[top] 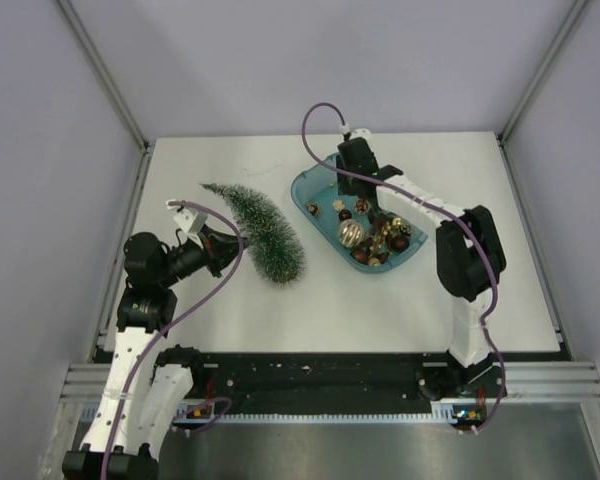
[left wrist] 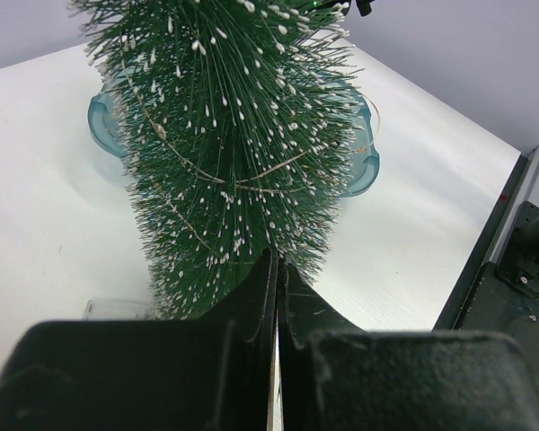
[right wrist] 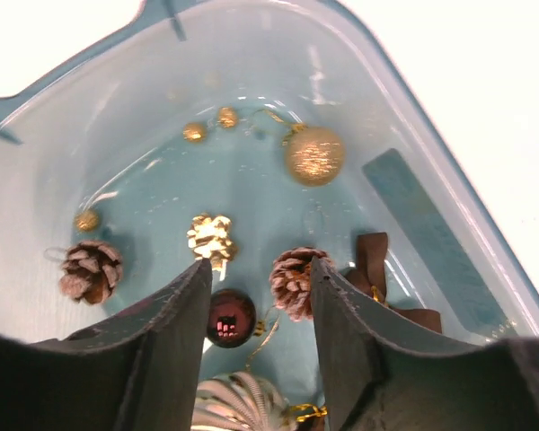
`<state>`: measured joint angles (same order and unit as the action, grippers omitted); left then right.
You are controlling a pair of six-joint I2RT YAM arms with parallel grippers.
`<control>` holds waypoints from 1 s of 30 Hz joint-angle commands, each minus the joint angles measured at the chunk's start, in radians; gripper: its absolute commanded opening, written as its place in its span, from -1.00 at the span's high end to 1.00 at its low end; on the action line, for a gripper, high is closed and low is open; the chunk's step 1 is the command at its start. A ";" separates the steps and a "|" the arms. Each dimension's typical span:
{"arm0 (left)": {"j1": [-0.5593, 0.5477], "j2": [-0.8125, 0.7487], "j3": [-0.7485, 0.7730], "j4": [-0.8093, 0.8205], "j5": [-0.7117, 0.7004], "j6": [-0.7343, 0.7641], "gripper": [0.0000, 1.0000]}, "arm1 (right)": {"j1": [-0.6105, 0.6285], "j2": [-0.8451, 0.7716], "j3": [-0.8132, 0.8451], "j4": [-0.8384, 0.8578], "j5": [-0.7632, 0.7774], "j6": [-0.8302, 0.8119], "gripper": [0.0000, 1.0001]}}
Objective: Decorate the small christmas tree
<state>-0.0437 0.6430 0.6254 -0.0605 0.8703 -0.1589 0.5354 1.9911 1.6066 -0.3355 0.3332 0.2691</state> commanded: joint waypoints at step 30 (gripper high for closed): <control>0.005 -0.009 0.022 0.022 -0.036 0.024 1.00 | -0.031 0.138 0.004 -0.020 0.053 0.041 -0.07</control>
<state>-0.0437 0.6437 0.6254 -0.0620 0.8600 -0.1520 0.5018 2.1365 1.6039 -0.3637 0.4145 0.2920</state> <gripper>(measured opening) 0.012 0.542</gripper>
